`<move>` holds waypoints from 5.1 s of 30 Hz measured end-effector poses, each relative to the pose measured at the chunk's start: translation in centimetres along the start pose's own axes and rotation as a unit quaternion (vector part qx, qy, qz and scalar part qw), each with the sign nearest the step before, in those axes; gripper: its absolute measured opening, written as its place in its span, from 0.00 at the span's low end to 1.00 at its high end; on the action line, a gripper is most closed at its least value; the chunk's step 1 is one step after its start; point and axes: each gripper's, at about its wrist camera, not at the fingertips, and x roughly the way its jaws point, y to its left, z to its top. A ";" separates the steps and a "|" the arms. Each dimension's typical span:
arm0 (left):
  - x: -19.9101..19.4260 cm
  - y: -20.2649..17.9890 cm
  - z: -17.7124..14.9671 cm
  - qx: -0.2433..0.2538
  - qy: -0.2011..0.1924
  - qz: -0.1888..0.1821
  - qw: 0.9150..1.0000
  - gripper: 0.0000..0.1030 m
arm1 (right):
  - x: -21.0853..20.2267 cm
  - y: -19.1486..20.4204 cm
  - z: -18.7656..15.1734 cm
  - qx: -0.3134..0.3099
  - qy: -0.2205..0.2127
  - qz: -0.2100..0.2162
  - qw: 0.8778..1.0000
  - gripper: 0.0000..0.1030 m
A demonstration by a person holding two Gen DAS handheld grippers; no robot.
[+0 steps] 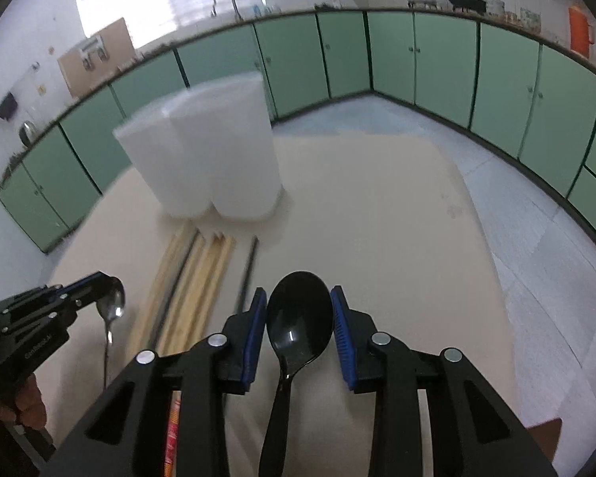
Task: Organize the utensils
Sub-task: 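Lift both spoons and drop them into the white holder with both tools, then grasp a black chopstick with the right tool, then grasp a red-tipped chopstick with the left tool while the right tool carries the black chopstick to the holder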
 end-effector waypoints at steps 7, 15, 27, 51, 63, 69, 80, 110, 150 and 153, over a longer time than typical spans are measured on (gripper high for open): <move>-0.3 0.4 -0.1 -0.002 -0.011 -0.004 1.000 0.02 | 0.6 0.3 0.2 -0.011 0.001 -0.008 1.000 0.32; -0.6 1.7 -0.7 -0.019 -0.010 -0.001 1.000 0.02 | 0.8 0.2 0.0 -0.006 -0.003 0.001 1.000 0.32; -8.6 0.7 7.6 0.039 -0.202 0.031 0.978 0.02 | -3.2 1.1 9.1 -0.022 -0.172 0.023 0.985 0.32; 0.9 -1.6 14.7 0.089 -0.299 0.071 0.947 0.05 | 5.9 4.1 15.2 -0.063 -0.240 0.048 0.967 0.32; -1.4 0.5 10.8 0.043 -0.252 0.076 0.964 0.49 | 2.7 3.8 11.3 -0.058 -0.213 0.033 0.975 0.51; -3.3 0.9 6.4 0.025 -0.178 0.062 0.982 0.75 | -0.1 2.6 6.6 -0.028 -0.171 0.008 0.985 0.83; -4.3 0.7 -3.6 0.026 -0.025 0.060 0.998 0.83 | -2.8 2.0 -4.9 -0.024 -0.042 -0.034 0.998 0.92; -7.2 -3.1 -11.3 0.021 0.012 0.076 0.997 0.75 | -5.0 6.2 -14.4 -0.058 0.027 -0.010 0.998 0.19; -6.4 -4.2 -12.1 0.040 0.026 0.079 0.996 0.05 | -5.6 4.7 -14.4 -0.046 0.018 -0.028 0.998 0.06; -7.1 -3.9 -11.7 0.037 0.021 0.076 0.996 0.05 | -6.3 4.6 -14.0 -0.048 0.006 -0.027 0.998 0.06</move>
